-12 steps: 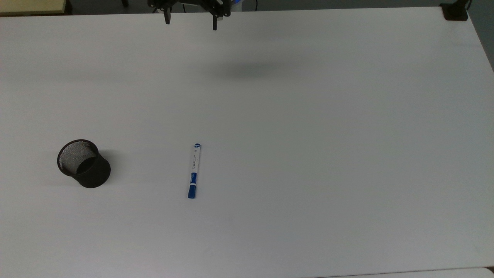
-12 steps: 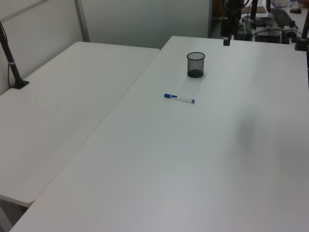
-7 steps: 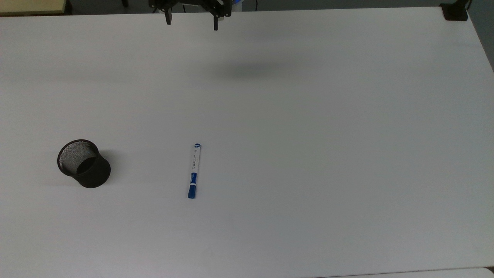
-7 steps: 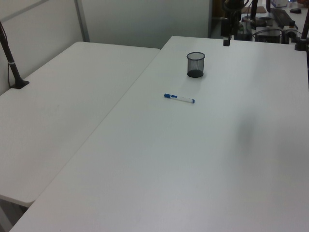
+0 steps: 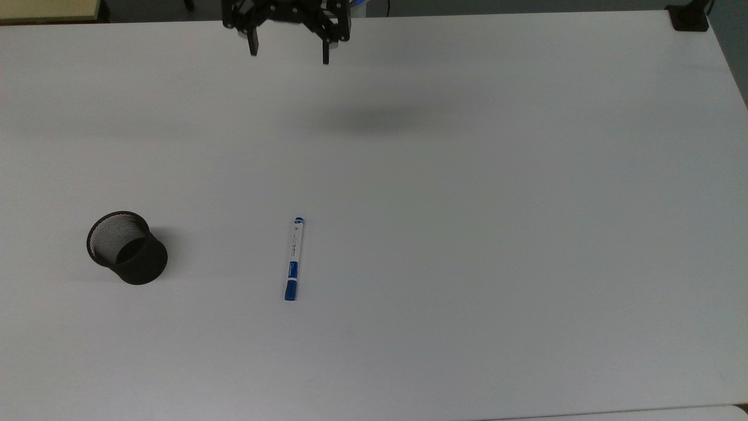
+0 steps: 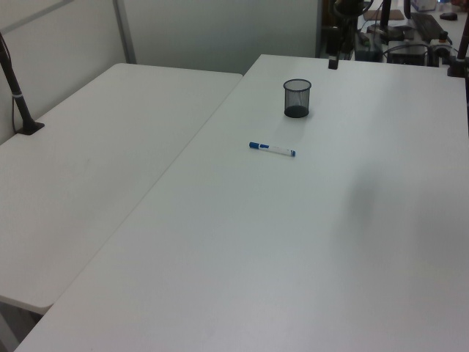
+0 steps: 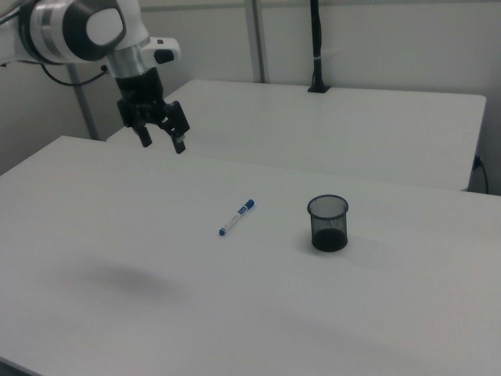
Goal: Insert the marker
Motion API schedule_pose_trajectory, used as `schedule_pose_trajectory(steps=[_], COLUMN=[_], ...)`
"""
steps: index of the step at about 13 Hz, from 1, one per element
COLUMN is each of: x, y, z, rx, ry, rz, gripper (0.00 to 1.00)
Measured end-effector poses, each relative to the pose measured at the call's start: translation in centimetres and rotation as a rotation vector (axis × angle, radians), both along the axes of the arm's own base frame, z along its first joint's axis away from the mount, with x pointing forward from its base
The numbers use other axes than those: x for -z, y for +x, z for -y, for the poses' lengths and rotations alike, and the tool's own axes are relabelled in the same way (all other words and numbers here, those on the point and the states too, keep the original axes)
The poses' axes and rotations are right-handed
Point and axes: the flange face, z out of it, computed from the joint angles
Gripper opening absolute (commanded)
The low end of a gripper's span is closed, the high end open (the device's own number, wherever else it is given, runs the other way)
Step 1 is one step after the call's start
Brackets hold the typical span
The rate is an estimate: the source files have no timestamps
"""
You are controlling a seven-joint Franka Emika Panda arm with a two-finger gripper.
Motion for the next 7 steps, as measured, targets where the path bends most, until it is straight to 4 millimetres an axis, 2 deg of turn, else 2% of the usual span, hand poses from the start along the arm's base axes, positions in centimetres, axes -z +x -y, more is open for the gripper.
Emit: schedule_pose_trajectory(steps=[2,7], x=[1.5,10.2], y=[2.5,9.1], z=[-0.1,-0.6], rx=[-0.007,-0.028], ry=[0.003,0.006], rz=[0.091,0.224], gripper=[1.00,1.00])
